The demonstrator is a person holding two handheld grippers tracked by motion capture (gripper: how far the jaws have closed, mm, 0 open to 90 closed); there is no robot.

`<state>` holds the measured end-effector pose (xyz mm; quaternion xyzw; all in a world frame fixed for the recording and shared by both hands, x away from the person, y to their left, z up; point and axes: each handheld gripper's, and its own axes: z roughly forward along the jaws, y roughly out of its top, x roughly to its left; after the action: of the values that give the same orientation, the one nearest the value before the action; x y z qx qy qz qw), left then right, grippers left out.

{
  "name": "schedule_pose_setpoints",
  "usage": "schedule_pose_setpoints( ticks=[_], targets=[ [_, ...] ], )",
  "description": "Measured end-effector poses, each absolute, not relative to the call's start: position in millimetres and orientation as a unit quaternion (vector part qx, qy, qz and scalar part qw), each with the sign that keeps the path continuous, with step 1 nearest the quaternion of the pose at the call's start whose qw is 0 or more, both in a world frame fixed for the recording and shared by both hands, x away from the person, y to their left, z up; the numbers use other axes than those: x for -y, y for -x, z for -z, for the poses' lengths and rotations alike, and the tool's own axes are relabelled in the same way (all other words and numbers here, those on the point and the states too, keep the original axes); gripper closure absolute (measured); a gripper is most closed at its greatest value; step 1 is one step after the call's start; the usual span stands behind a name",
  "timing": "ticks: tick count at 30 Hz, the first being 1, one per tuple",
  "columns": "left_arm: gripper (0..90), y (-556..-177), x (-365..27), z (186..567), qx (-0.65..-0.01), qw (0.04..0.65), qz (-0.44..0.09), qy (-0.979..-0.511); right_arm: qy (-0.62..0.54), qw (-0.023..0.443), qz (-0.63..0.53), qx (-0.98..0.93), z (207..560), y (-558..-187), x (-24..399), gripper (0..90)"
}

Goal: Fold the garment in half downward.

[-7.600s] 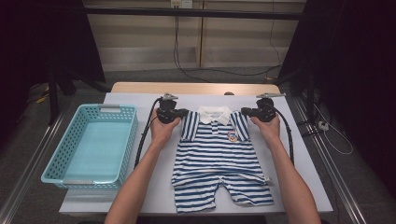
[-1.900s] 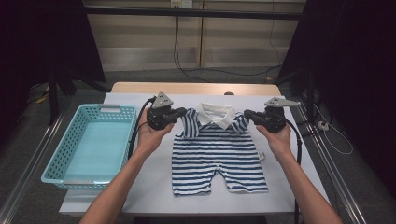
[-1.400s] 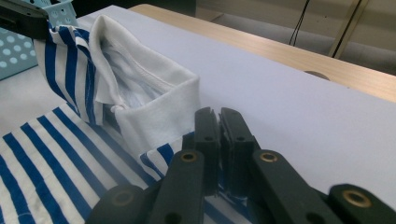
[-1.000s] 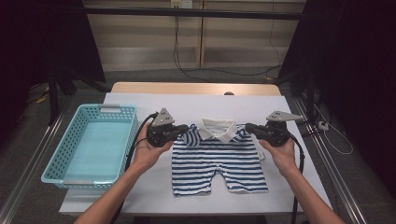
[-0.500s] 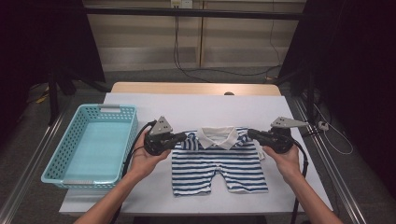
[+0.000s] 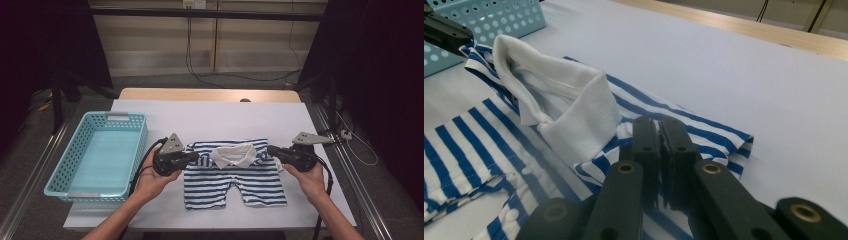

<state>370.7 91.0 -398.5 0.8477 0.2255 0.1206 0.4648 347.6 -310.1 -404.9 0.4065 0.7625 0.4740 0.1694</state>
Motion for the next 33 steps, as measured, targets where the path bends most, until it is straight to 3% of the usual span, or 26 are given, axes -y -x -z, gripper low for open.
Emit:
schedule_pose_setpoints(
  ticks=[10,33],
  targets=[
    [88.9,-365.6,-93.7,404.2,-0.240,0.456,-0.119,-0.849,-0.396,0.168,-0.473,-0.769,405.6,-335.3,311.7,86.8],
    [88.8,-340.1,-90.2,414.8,-0.205,0.414,-0.102,-0.881,-0.387,0.143,-0.449,-0.792,417.8,-308.6,314.1,86.8]
  ],
)
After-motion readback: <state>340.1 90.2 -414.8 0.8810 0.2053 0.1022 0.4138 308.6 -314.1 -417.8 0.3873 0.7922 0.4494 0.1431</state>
